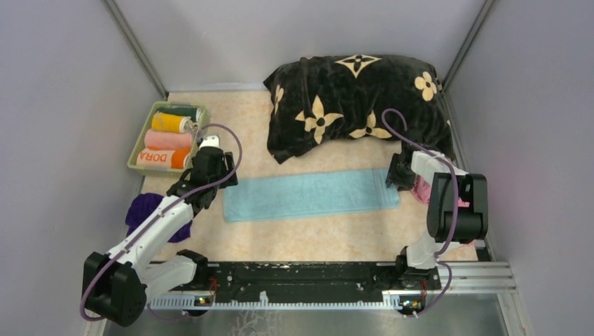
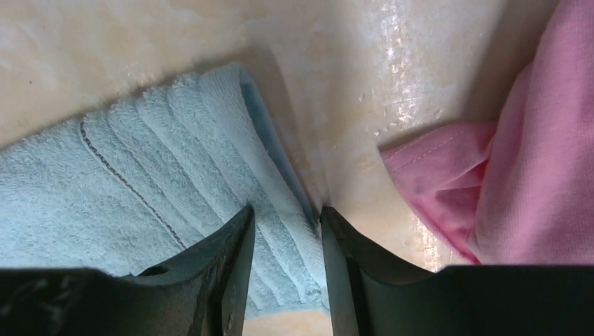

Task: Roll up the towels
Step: Fold the towel at the center of the board.

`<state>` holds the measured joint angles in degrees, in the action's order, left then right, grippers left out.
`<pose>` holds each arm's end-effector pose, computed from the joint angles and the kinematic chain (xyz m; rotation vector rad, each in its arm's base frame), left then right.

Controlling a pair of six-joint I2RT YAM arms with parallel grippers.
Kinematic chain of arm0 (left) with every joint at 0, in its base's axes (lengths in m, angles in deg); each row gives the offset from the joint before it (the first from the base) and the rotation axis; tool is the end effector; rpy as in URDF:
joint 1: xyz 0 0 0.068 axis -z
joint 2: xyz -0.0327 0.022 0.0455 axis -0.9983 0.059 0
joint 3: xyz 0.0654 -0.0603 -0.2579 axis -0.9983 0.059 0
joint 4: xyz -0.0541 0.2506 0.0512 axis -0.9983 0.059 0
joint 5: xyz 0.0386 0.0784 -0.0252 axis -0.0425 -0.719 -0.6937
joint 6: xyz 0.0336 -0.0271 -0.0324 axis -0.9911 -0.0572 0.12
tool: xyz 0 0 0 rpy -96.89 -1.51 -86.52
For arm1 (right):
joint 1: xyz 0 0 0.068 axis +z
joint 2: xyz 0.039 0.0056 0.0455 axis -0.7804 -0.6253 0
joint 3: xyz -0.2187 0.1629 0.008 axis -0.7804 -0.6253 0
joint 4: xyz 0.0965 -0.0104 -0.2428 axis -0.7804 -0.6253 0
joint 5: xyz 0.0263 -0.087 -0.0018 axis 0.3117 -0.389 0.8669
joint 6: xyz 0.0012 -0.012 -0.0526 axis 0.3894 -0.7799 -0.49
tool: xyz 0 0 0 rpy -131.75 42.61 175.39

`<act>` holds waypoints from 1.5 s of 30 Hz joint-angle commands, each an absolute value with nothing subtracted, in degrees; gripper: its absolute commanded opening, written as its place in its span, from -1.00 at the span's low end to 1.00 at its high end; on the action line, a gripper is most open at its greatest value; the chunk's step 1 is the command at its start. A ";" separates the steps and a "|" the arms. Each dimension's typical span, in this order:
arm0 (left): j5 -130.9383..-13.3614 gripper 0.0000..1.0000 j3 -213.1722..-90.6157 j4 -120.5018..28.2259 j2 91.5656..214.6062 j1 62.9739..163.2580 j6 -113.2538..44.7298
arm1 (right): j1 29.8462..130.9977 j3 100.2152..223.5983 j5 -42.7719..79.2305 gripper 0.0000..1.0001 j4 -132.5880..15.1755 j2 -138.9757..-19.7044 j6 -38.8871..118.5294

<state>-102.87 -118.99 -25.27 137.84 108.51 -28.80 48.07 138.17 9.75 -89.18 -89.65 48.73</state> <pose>0.2104 -0.0699 0.2429 -0.1117 2.1996 0.0669 0.2896 -0.0168 0.1645 0.4647 2.7638 0.0319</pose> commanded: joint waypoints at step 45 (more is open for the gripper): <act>-81.39 0.43 -113.24 -28.97 140.41 105.93 -15.75 | 76.92 157.18 18.51 -1.00 -96.40 -84.89 58.51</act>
<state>-86.19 -114.36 -27.30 139.83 106.32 -19.47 71.72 153.84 10.38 -100.20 -83.53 54.04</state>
